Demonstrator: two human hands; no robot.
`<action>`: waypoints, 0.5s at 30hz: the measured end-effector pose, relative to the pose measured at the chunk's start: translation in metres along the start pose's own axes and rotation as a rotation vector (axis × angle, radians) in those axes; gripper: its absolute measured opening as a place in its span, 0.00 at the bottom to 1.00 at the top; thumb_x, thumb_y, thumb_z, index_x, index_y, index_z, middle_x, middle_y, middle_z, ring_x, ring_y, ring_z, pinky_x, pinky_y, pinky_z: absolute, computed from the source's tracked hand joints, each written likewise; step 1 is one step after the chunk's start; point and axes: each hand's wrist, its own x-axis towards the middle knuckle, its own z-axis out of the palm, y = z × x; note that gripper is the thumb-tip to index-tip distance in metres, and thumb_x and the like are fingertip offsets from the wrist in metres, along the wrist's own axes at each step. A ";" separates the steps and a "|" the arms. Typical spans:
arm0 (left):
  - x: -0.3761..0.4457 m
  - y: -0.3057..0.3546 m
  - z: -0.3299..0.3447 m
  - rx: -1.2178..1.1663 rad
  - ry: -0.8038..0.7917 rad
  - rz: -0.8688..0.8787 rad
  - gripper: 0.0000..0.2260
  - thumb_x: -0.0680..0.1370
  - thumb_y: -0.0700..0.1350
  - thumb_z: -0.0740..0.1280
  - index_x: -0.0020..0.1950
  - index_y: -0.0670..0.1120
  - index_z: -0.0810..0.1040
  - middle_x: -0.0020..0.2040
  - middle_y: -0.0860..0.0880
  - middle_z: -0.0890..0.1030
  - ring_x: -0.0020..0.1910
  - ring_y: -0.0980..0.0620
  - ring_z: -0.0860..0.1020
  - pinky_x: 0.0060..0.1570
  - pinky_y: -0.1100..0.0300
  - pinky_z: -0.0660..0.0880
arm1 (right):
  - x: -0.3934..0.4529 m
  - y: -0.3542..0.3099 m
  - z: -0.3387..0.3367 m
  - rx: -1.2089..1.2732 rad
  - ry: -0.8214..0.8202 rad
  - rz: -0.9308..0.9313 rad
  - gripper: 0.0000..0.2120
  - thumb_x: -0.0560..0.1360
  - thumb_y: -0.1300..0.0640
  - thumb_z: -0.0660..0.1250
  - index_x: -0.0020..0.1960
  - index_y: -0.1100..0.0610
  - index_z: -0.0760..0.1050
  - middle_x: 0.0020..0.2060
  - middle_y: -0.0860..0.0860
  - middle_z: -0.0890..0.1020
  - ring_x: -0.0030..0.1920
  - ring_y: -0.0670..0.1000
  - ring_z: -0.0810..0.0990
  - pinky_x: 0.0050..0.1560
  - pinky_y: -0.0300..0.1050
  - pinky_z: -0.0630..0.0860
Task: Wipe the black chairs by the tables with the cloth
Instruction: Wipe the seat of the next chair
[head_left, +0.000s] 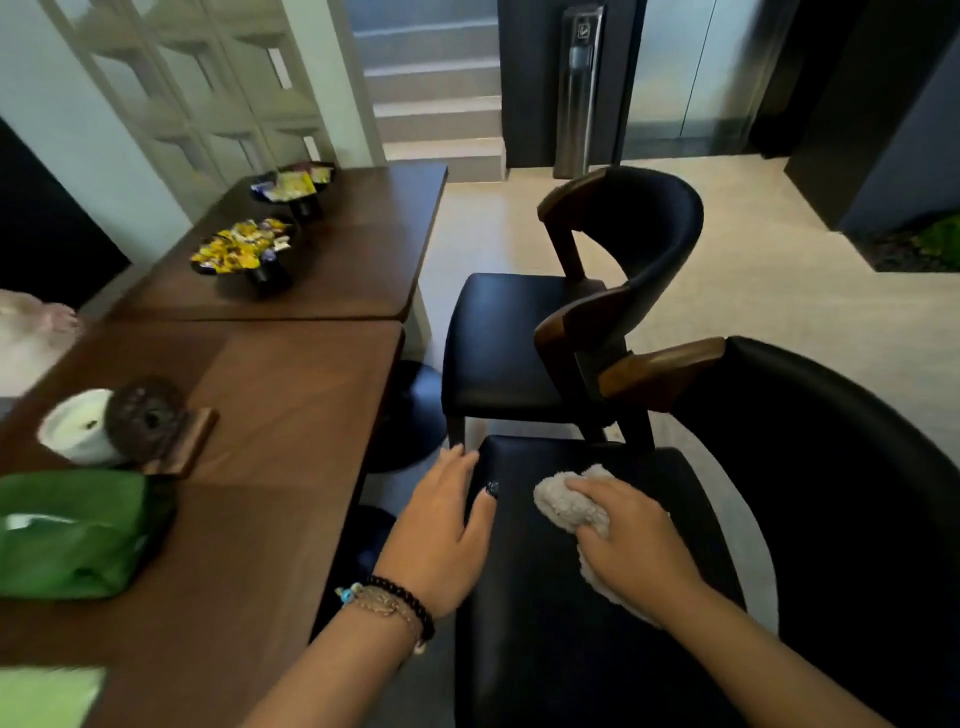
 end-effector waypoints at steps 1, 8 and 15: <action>-0.005 0.013 -0.012 0.004 -0.006 0.003 0.23 0.82 0.51 0.57 0.77 0.50 0.59 0.78 0.54 0.57 0.75 0.61 0.52 0.68 0.71 0.48 | 0.001 -0.016 -0.019 -0.008 -0.012 -0.023 0.23 0.76 0.58 0.67 0.69 0.46 0.72 0.66 0.44 0.74 0.64 0.42 0.71 0.63 0.34 0.66; -0.016 0.106 -0.050 -0.024 0.050 0.023 0.22 0.82 0.50 0.58 0.76 0.54 0.59 0.74 0.60 0.59 0.70 0.69 0.52 0.62 0.81 0.47 | 0.003 -0.057 -0.143 -0.047 -0.010 -0.214 0.24 0.75 0.57 0.66 0.70 0.45 0.72 0.66 0.42 0.75 0.68 0.43 0.70 0.64 0.32 0.62; -0.033 0.204 0.011 -0.034 0.138 -0.075 0.22 0.82 0.52 0.57 0.76 0.55 0.59 0.73 0.62 0.59 0.71 0.66 0.54 0.67 0.72 0.50 | -0.002 0.001 -0.253 -0.058 -0.115 -0.368 0.23 0.77 0.58 0.67 0.71 0.49 0.71 0.67 0.45 0.74 0.68 0.42 0.70 0.69 0.34 0.61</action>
